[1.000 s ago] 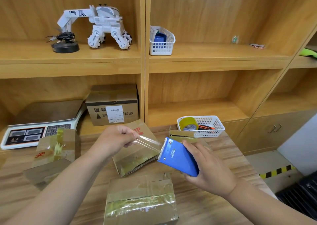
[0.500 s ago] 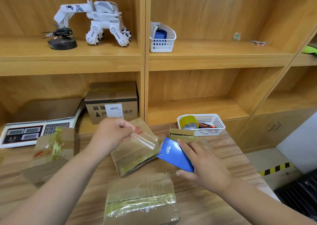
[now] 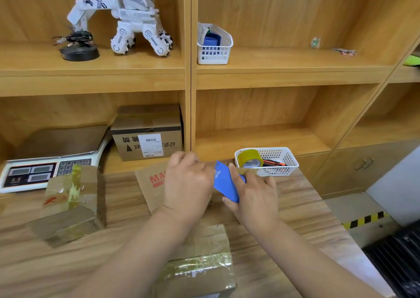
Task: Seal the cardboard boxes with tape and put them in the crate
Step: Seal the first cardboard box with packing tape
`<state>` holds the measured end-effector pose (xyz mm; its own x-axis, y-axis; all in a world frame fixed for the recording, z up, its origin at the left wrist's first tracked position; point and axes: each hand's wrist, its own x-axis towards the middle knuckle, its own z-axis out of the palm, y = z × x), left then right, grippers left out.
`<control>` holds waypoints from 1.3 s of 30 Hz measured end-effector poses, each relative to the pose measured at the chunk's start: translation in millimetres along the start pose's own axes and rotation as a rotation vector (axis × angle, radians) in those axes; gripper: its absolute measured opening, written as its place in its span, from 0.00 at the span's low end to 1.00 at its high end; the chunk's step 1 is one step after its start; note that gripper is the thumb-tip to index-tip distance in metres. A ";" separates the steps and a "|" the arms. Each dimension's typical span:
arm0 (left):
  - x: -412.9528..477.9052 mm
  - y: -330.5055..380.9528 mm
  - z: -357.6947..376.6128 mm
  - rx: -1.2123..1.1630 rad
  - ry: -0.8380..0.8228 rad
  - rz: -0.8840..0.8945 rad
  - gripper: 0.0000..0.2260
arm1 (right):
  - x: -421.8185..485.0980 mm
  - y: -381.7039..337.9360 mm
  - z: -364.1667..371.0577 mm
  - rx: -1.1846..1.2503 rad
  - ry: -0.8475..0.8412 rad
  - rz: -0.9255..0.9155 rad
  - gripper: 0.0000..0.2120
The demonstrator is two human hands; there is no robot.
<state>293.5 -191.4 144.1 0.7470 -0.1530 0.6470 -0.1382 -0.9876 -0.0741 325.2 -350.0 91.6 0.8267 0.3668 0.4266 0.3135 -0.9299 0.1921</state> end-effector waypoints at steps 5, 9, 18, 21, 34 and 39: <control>-2.3 13.5 0.2 -0.057 0.175 -0.020 0.13 | 16.7 5.3 10.7 0.064 -0.092 0.124 0.37; -3.2 9.8 -6.0 -0.224 0.227 -0.160 0.07 | 3.9 32.3 24.1 0.089 -0.057 0.180 0.37; -20.5 10.7 -0.3 -0.300 0.132 -0.180 0.06 | -78.9 66.8 73.5 0.040 0.012 -0.016 0.25; -26.5 14.6 2.5 -0.305 0.097 -0.177 0.07 | -106.1 75.7 90.1 0.062 -0.156 -0.012 0.36; -53.1 22.2 16.9 -0.544 -0.172 -0.452 0.05 | -151.0 96.3 123.6 0.101 -0.641 0.148 0.30; -60.6 19.4 15.1 -0.537 -0.219 -0.473 0.06 | -131.1 80.4 112.8 0.171 -0.479 0.219 0.24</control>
<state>255.3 -201.8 92.0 0.9102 0.2253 0.3475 -0.0265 -0.8057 0.5918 294.7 -475.7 -48.6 0.9887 0.1489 -0.0173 0.1486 -0.9887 -0.0187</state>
